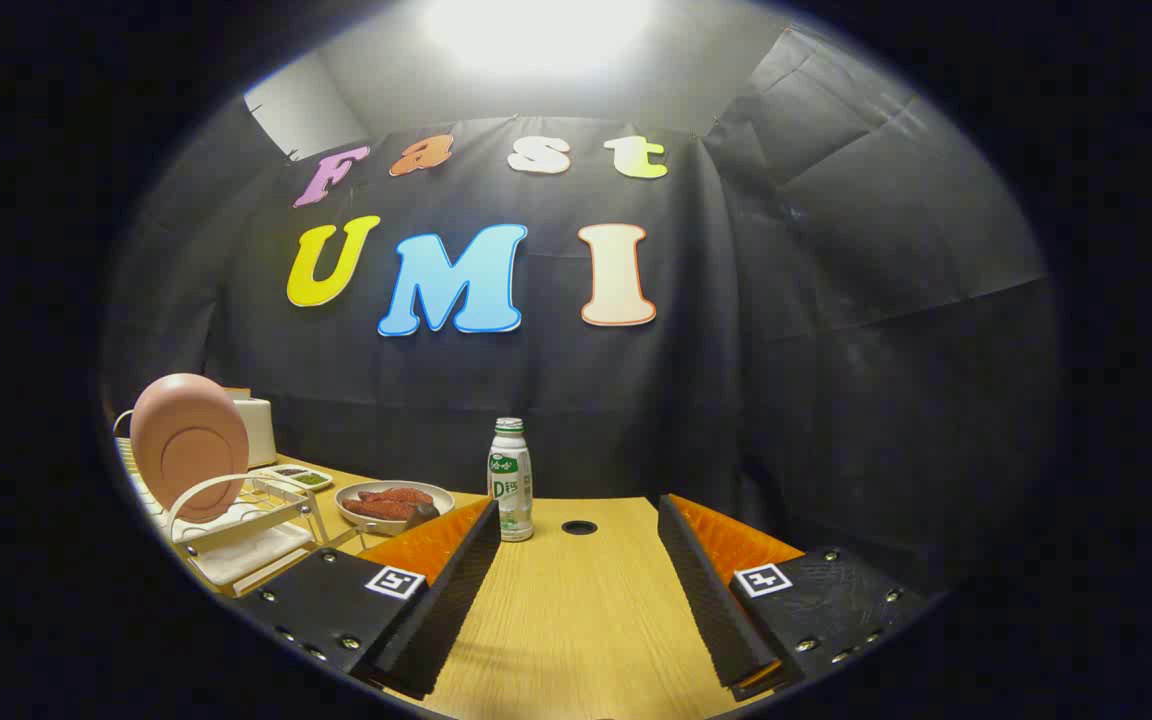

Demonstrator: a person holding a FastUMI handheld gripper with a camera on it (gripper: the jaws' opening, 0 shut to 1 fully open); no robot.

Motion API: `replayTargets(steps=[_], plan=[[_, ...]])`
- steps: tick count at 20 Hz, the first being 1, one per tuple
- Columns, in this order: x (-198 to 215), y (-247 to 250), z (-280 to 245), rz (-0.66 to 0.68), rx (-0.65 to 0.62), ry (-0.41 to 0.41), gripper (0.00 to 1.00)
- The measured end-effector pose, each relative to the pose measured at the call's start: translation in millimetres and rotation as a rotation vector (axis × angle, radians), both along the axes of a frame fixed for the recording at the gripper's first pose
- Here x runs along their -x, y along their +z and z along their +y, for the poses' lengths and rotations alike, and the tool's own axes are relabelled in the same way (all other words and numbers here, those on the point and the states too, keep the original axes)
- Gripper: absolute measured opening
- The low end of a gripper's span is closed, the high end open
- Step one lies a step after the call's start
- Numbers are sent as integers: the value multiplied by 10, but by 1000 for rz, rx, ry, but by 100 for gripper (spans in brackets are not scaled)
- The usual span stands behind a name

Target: Take the plate from the dish rack, then take the spoon from the basket and place it into the plate.

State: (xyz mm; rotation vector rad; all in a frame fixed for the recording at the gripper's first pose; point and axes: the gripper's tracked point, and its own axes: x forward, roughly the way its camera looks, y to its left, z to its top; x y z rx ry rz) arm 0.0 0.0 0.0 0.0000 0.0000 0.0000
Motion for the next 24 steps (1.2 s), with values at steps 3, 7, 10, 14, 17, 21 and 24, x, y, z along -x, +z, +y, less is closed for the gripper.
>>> replayTargets(steps=[3, 7, 10, 14, 17, 21, 24], plan=[[200, 226, -113, 13, -1, -34, 97], [515, 630, -154, -10, 51, -54, 97], [746, 896, -83, -13, 53, -49, 97], [1008, 1078, 93, 17, 46, -47, 97], [1167, 1103, 320, 79, 0, -29, 97], [1251, 1198, 732, 108, -60, 31, 97], [1255, 1334, 1112, 109, -65, 117, 97]])
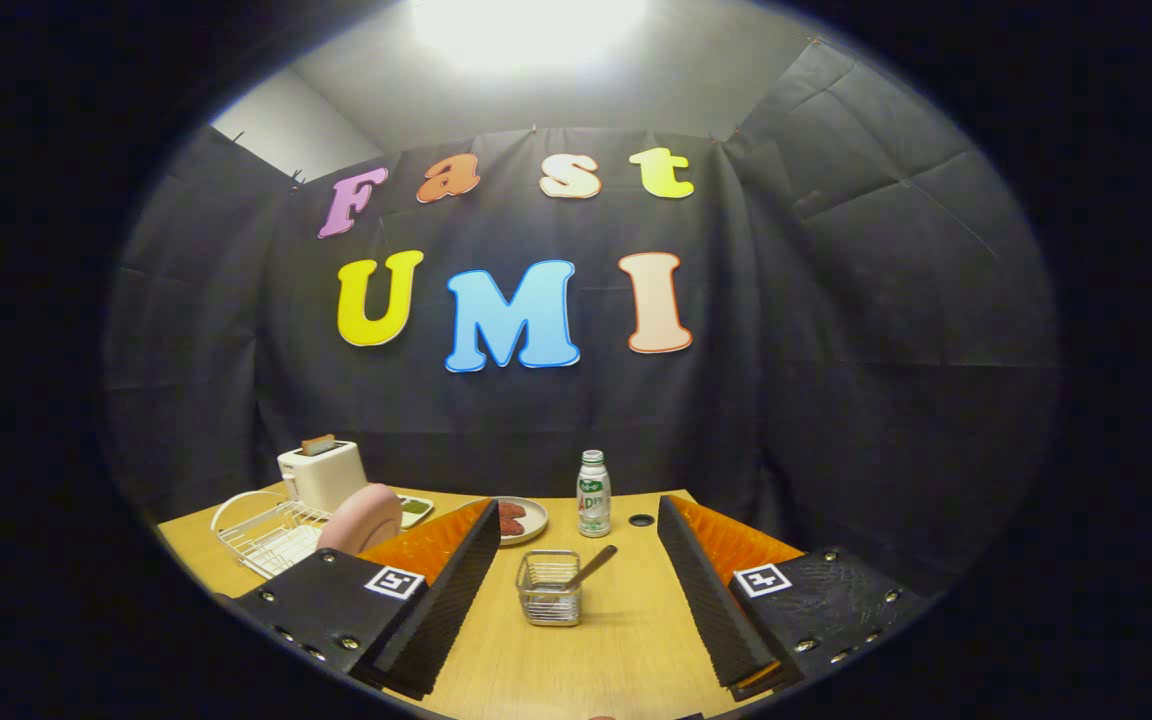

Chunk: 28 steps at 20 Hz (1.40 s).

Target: Take the plate from the dish rack, then take the spoon from the basket and place it into the plate.

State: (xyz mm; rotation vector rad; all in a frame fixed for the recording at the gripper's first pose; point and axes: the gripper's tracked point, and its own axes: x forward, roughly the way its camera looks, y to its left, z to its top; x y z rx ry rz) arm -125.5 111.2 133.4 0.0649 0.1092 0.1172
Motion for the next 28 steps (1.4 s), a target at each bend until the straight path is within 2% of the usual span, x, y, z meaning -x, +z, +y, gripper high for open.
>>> replayTargets(steps=[5, 12, 19, 28], plan=[[-78, 131, 651, 35, -31, 146, 97], [-405, 105, 1382, 150, -83, 285, 97], [-797, -217, 1873, 326, -71, 365, 97], [-1138, -879, 2306, 690, -54, 408, 99]])
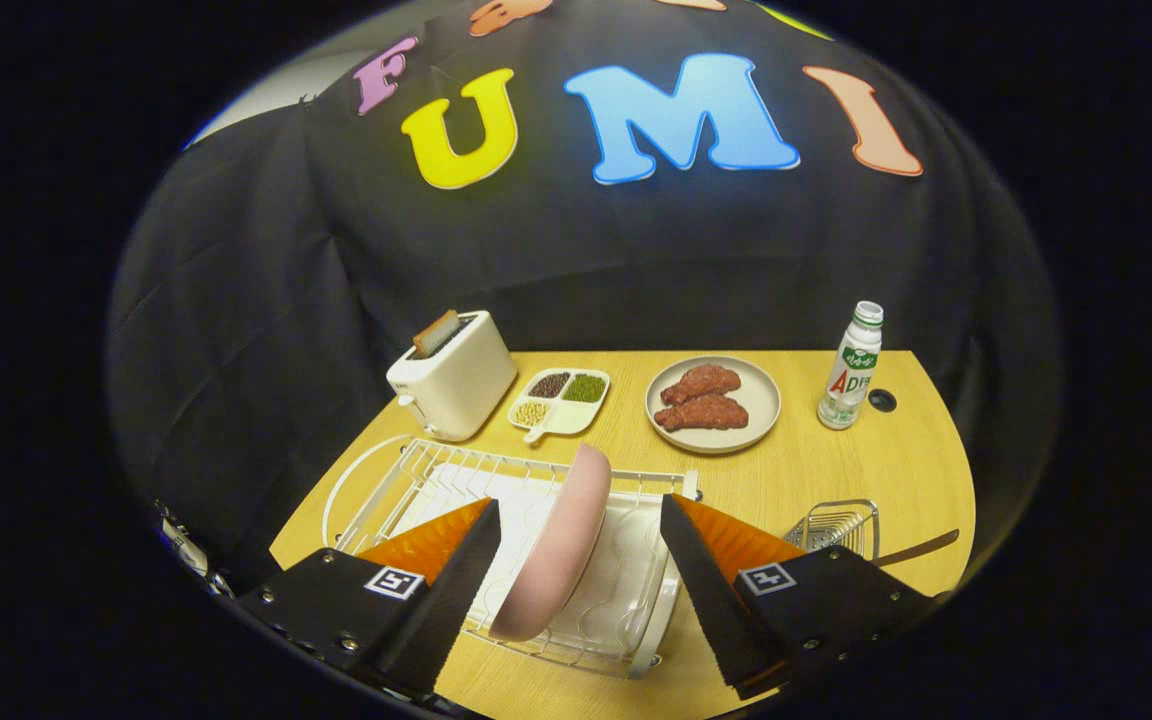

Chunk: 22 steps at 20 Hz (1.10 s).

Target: Take the plate from the dish rack, then take the spoon from the basket and place it into the plate.

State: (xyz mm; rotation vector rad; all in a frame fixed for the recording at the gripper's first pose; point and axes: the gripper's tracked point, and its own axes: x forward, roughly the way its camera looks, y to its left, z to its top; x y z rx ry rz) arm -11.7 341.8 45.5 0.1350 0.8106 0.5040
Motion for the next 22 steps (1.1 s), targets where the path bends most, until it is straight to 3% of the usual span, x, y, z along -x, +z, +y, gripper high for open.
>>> replayTargets(steps=[6, 8, 11, 14, 16, 18, 22], plan=[[-27, -419, 208, 239, 90, 64, 99], [-22, -525, 234, 293, 121, 69, 92], [43, -698, 293, 386, 162, 91, 90], [77, -821, 351, 449, 175, 84, 70], [98, -898, 295, 486, 204, 66, 50], [116, -902, 178, 524, 254, 33, 41], [115, -904, 121, 548, 279, 27, 35]])
